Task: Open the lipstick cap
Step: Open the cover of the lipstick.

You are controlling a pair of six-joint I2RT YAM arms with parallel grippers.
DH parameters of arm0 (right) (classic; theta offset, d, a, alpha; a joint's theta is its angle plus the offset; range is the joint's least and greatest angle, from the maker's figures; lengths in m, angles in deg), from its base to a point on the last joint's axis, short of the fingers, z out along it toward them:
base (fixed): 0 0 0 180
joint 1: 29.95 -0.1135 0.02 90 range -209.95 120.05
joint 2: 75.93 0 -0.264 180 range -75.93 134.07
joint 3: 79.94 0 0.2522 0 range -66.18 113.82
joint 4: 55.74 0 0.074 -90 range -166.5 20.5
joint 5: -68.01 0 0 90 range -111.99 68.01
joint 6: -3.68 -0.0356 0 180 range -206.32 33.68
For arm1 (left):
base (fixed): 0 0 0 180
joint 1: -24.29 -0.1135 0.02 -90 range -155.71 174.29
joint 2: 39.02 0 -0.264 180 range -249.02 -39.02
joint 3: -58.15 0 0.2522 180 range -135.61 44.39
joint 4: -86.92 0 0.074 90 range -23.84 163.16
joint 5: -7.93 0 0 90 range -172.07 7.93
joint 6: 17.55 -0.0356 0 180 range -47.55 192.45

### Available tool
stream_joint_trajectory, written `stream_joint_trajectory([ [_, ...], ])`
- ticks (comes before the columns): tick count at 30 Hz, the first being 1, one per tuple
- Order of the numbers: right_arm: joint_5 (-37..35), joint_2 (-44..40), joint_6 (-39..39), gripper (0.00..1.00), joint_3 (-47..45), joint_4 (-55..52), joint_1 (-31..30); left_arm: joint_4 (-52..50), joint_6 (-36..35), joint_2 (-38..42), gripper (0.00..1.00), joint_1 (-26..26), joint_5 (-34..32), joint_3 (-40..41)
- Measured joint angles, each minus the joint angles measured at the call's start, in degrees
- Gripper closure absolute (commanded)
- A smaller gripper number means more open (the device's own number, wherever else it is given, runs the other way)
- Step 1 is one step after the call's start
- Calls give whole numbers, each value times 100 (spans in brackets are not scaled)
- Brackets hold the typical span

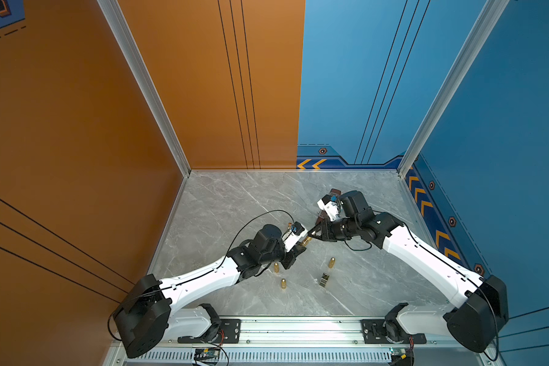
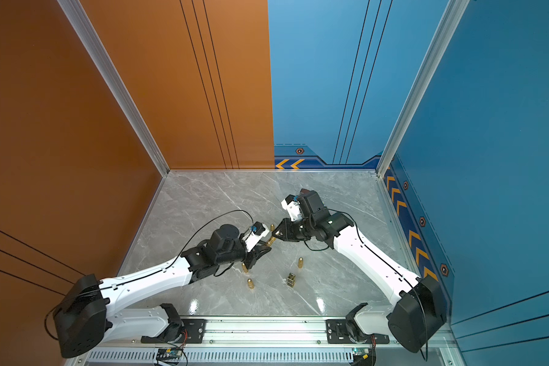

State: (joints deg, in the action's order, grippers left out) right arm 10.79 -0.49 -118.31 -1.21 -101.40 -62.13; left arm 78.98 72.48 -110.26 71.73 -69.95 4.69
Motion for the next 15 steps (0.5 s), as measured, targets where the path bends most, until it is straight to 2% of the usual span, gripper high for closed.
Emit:
stream_joint_trajectory([
  [7, -59, -146, 11, 80, 0, -4, 70, -262, 0, 37, 100, 0, -155, 28],
  [15, -994, 107, 162, 81, 0, -164, 103, -284, 24, 457, 100, -17, -544, 227],
])
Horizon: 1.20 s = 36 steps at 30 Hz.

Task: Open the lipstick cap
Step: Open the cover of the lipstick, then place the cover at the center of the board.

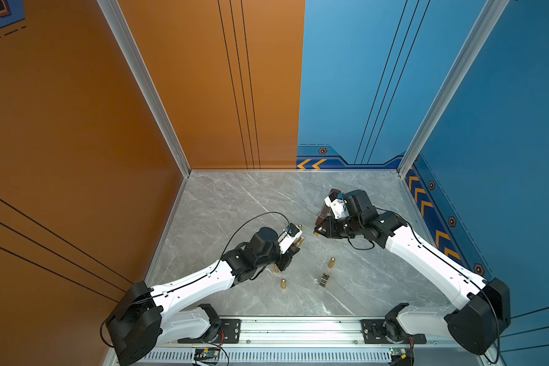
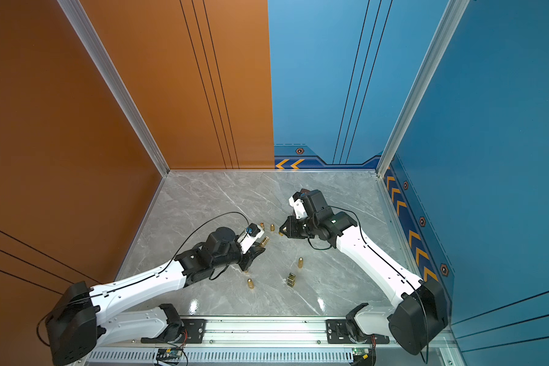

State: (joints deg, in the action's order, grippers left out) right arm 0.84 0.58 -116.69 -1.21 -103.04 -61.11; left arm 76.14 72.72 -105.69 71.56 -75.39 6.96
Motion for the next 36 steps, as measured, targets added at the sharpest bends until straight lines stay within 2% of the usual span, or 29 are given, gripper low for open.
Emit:
stream_joint_trajectory([
  [9, -1506, 1185, 208, 81, 52, -17, -581, -22, 197, 437, 100, -168, -546, 317],
  [15, -2168, 1840, 264, 82, 238, 195, -994, -22, 361, 717, 100, -310, -772, 540],
  [25, -2673, 2826, 404, 83, 555, 640, -1298, -24, 538, 968, 100, -444, -927, 748],
  [36, -2828, 3274, 511, 83, 699, 1027, -1338, -17, 586, 968, 100, -566, -931, 828],
])
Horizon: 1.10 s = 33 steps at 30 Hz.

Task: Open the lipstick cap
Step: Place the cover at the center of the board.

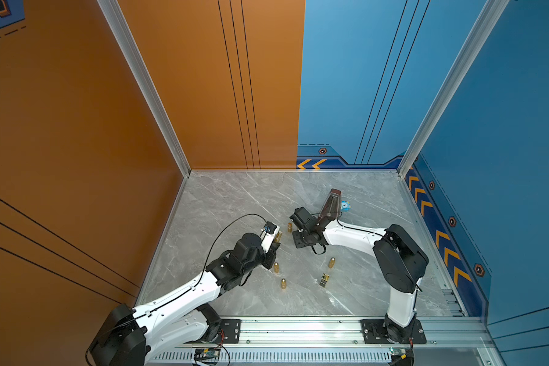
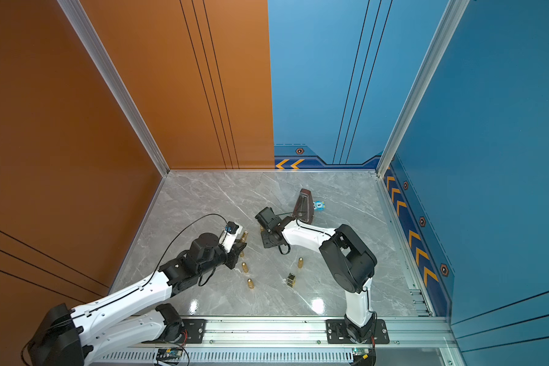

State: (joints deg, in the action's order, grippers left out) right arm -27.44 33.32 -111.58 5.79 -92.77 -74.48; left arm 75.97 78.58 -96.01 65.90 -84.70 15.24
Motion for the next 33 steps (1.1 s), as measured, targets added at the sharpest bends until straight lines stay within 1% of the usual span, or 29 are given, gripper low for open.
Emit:
stream_joint_trajectory([
  [10, -122, 59, 96, 83, -2, 197, -7, 26, 4, 0, 100, -39, 4, 22],
  [19, -129, 125, 149, 81, -55, 334, -7, 39, 44, 0, 100, -68, 7, 22],
  [25, -129, 125, 151, 73, -68, 389, -7, 39, 48, 0, 100, -68, 7, 22],
  [33, -127, 127, 153, 68, -81, 398, -11, 39, 83, 0, 100, -68, 13, 22],
])
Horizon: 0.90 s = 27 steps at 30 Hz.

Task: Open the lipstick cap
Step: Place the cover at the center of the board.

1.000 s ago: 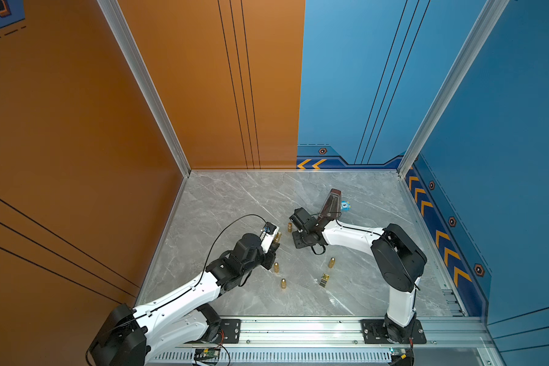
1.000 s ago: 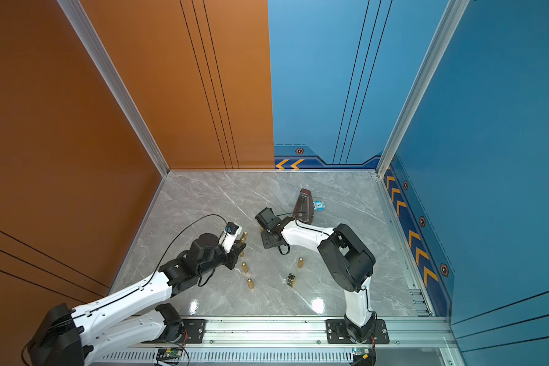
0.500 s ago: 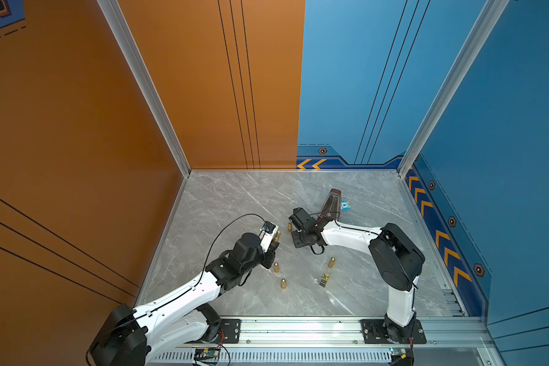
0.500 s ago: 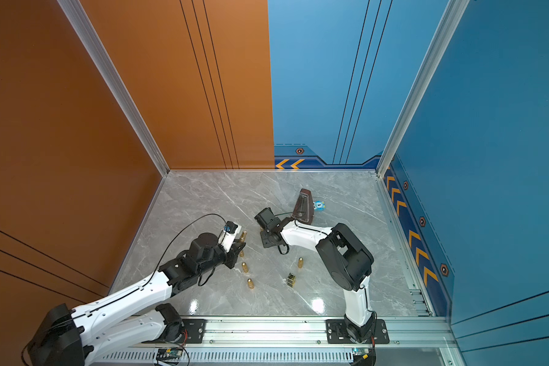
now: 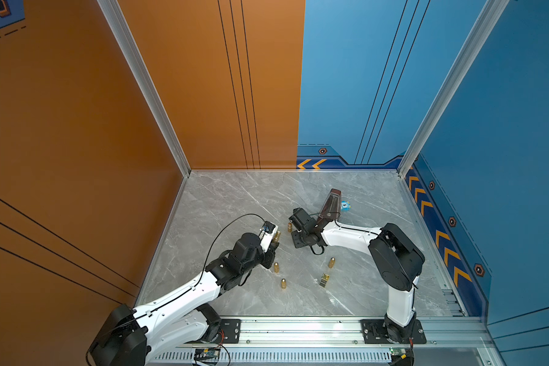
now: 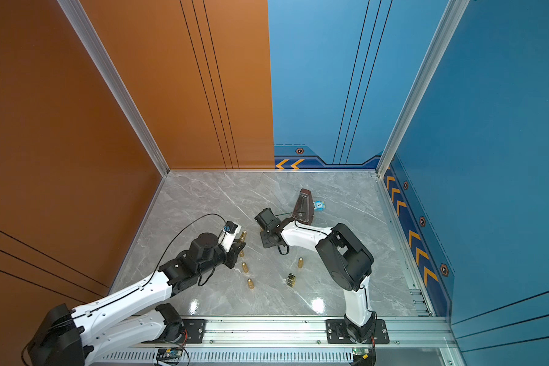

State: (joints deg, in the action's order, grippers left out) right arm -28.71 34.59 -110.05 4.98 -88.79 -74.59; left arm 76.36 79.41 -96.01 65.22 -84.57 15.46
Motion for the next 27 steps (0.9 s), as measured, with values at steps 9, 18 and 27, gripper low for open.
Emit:
stream_joint_trajectory([
  [9, 4, -7, -4, 57, -2, -24, 0, 0, -2, 0, 100, -7, 61, 0],
  [18, 273, -1193, -55, 48, -505, -341, 129, 4, -144, -44, 100, -52, 330, -2],
  [27, 1784, -2581, -232, 42, -946, -629, 994, 50, -367, -431, 100, -52, 791, -166],
])
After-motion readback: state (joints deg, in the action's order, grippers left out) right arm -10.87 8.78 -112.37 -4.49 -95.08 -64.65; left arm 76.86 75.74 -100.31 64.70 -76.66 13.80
